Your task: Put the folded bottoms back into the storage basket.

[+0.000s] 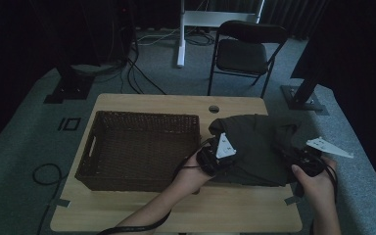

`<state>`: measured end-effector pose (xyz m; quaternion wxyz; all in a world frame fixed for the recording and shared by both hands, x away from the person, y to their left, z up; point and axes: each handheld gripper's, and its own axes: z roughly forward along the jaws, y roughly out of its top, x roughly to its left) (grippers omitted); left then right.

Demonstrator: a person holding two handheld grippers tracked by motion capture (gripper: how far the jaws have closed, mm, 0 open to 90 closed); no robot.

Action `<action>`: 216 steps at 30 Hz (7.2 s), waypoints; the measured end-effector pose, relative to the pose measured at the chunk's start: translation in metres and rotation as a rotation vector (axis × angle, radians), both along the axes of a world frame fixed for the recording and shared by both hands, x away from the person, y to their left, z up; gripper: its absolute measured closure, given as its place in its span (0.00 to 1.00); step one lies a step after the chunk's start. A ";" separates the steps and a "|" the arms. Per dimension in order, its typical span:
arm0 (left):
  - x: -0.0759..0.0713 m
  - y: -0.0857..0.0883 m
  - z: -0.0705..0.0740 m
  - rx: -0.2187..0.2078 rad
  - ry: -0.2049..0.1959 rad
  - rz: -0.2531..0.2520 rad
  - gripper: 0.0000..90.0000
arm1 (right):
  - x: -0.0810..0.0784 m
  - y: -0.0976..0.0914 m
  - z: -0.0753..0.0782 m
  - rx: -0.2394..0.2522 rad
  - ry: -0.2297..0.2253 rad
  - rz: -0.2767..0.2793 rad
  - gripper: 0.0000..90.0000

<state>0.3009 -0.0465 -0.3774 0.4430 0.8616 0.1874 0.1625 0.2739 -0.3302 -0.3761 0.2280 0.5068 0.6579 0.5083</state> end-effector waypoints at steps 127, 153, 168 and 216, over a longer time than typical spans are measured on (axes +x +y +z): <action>0.059 0.269 -0.055 0.236 0.120 0.402 0.81 | 0.117 0.305 -0.079 0.049 0.109 0.263 0.72; 0.081 0.255 -0.087 0.349 0.318 0.403 0.77 | 0.134 0.318 -0.110 -0.112 0.317 0.237 0.68; 0.085 0.264 -0.080 0.282 0.362 0.485 0.39 | 0.136 0.316 -0.105 -0.346 0.209 0.182 0.22; 0.054 0.271 -0.034 0.030 0.257 0.507 0.02 | 0.111 0.283 -0.045 -0.213 0.054 0.221 0.21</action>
